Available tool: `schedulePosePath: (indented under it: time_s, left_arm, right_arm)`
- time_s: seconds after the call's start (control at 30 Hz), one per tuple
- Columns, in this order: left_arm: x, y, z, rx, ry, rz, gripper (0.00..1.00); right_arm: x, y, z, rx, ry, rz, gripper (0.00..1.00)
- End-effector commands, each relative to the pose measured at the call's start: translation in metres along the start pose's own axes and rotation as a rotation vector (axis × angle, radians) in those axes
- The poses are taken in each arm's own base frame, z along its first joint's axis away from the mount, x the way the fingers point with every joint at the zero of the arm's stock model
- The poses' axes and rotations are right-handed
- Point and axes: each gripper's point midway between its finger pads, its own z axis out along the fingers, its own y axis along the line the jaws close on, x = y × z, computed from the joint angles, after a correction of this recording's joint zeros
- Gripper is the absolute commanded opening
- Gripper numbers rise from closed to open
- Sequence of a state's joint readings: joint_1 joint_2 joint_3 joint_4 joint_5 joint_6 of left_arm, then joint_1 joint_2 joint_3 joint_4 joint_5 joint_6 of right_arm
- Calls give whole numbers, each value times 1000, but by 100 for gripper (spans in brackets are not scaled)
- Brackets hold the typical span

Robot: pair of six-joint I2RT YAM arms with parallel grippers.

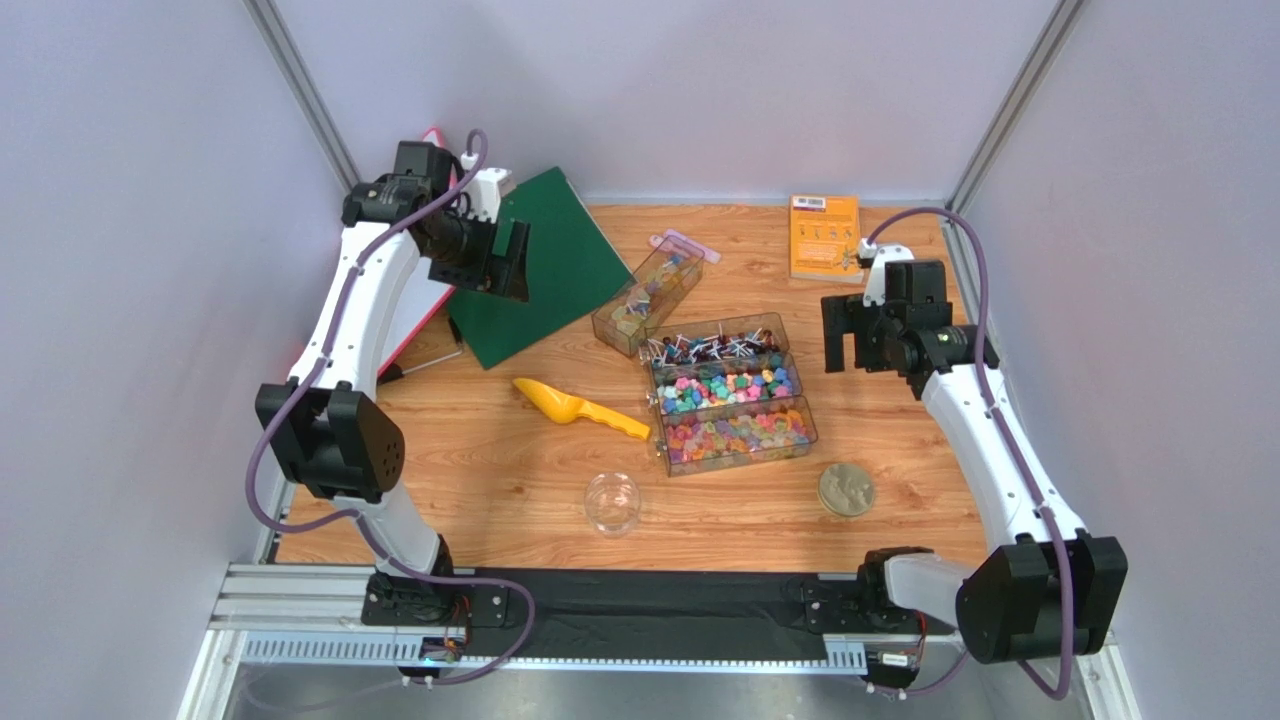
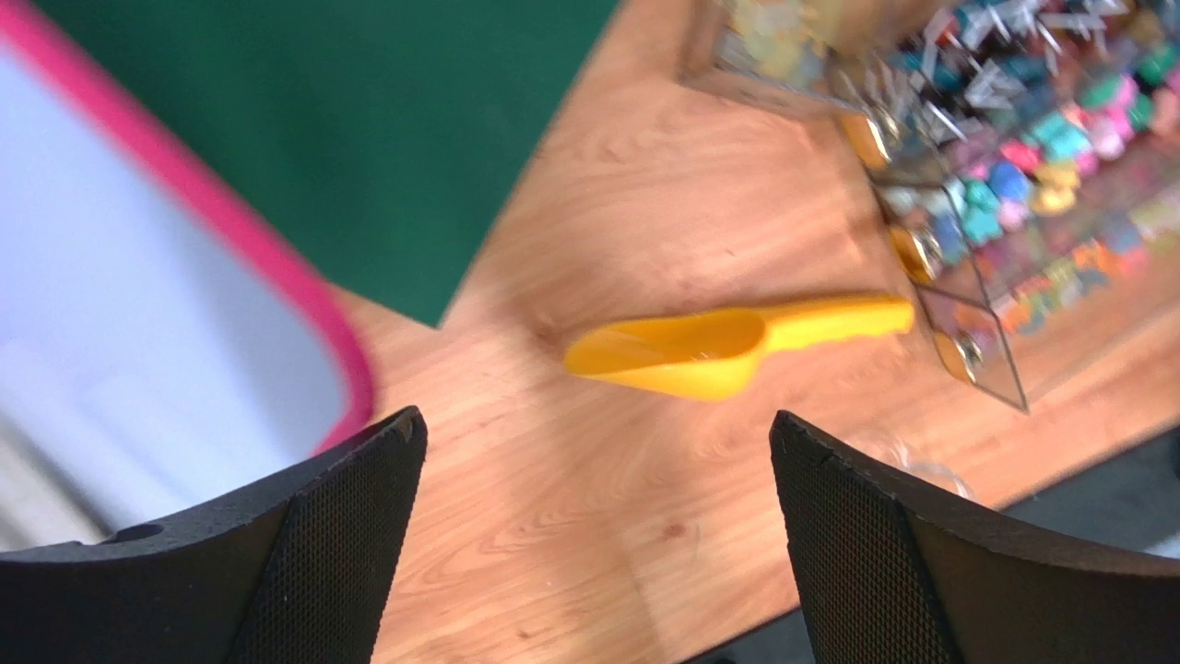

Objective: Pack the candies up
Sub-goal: Pick up the spatula from the center of the board.

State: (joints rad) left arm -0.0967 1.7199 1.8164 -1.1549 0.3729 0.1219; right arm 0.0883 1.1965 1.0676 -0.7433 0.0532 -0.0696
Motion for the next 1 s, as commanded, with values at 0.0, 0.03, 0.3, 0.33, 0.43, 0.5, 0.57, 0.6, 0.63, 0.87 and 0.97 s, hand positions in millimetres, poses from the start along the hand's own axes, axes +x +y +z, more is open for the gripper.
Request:
schedulePosePath:
  time_s: [0.0,0.03,0.3,0.33,0.43,0.5,0.57,0.6,0.63,0.87,0.97]
  left_arm:
    - [-33,39,-64,-346,-160,-79,100]
    - [-32,42,-69,-360,-157,-77,100]
    - [32,7,-29,-72,23,242,91]
    - [48,4,-25,-53,34,269,92]
    - [76,-4,-16,13,30,427,90]
    - [86,-4,-12,28,40,515,86]
    - [96,-7,-7,65,66,546,82]
    - [96,-12,-4,108,59,573,78]
    - [97,-15,-1,137,67,578,77]
    - [74,-22,24,269,77,654,75]
    - [78,-23,38,368,143,719,68]
  right_arm:
    - [-49,-3,-26,-1,-191,-63,100]
    - [-55,3,-32,-47,-224,-158,100]
    - [-35,72,-45,-468,-234,-311,98]
    - [-30,72,-39,-474,-208,-321,98]
    - [-7,72,-30,-487,-151,-376,97]
    - [0,69,-26,-474,-143,-389,97]
    - [12,70,-23,-484,-117,-388,97]
    - [14,71,-23,-492,-114,-386,97]
    - [16,72,-23,-498,-111,-381,97]
    - [23,75,-19,-515,-92,-375,97]
    - [26,75,-18,-520,-78,-384,97]
